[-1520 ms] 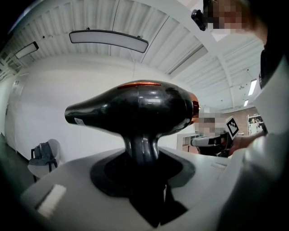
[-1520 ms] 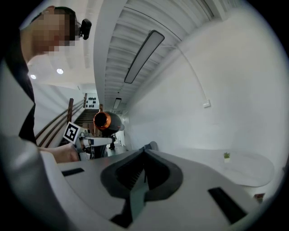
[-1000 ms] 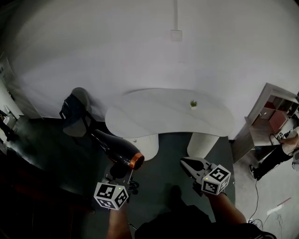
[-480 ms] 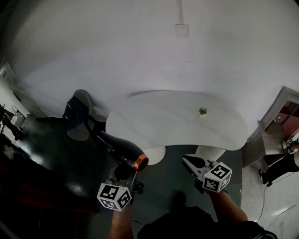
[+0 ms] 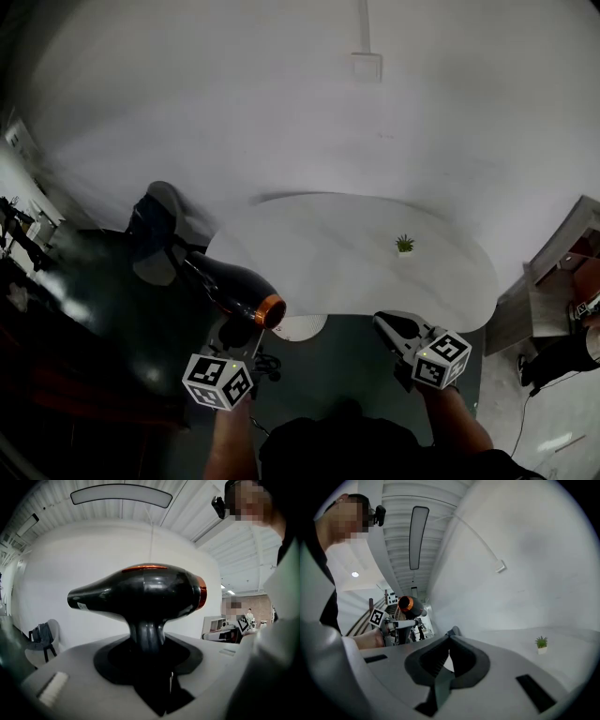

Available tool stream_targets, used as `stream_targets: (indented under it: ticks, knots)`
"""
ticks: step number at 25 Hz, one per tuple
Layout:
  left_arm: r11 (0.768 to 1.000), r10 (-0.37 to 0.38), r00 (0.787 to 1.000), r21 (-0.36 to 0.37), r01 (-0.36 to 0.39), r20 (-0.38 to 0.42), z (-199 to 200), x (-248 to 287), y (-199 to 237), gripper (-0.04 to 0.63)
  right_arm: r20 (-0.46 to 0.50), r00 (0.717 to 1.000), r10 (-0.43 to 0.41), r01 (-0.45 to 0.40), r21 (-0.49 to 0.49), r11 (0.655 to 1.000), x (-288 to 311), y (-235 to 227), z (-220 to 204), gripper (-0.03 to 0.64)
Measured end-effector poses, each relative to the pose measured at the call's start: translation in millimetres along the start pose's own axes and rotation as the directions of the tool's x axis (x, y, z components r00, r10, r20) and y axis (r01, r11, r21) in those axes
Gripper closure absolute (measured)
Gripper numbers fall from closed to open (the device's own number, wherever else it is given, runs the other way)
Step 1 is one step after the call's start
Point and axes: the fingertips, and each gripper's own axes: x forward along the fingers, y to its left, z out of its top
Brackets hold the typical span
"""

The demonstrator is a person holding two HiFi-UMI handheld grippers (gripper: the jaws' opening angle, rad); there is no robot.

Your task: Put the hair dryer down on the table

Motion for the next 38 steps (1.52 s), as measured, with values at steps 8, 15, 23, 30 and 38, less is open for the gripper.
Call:
stream_targets:
  ticks: [8, 15, 23, 30, 38]
  knots:
    - [1.0, -0.021, 1.0, -0.002, 0.021, -0.013, 5.9, 54.8, 3.7, 0.418, -0.017, 1.0, -0.001, 0.002, 0.016, 1.0, 19.2, -38.9, 3.3, 0.604]
    - [0.998, -0.057, 0.998, -0.002, 0.057, -0.025, 14.7, 115.7, 33.5, 0.419, -0.036, 0.999, -0.016, 0.017, 0.025, 1.0, 65.9, -76.6, 16.8, 0.604]
    - [0.979, -0.203, 0.979, -0.025, 0.202, -0.023, 44.3, 198.2, 80.4, 0.417, -0.086, 0.991, -0.098, 0.097, -0.019, 0.995, 148.6, -145.3, 45.4, 0.604]
    - [0.973, -0.225, 0.97, -0.083, 0.217, -0.095, 18.3, 257.5, 128.0, 0.418, -0.086, 0.993, -0.085, 0.085, -0.011, 0.996, 215.4, -163.9, 56.6, 0.604]
    - [0.977, -0.181, 0.971, -0.142, 0.159, -0.156, -7.9, 300.9, 141.3, 0.419, -0.109, 0.99, -0.087, 0.091, 0.028, 0.996, 211.5, -201.3, 55.0, 0.604]
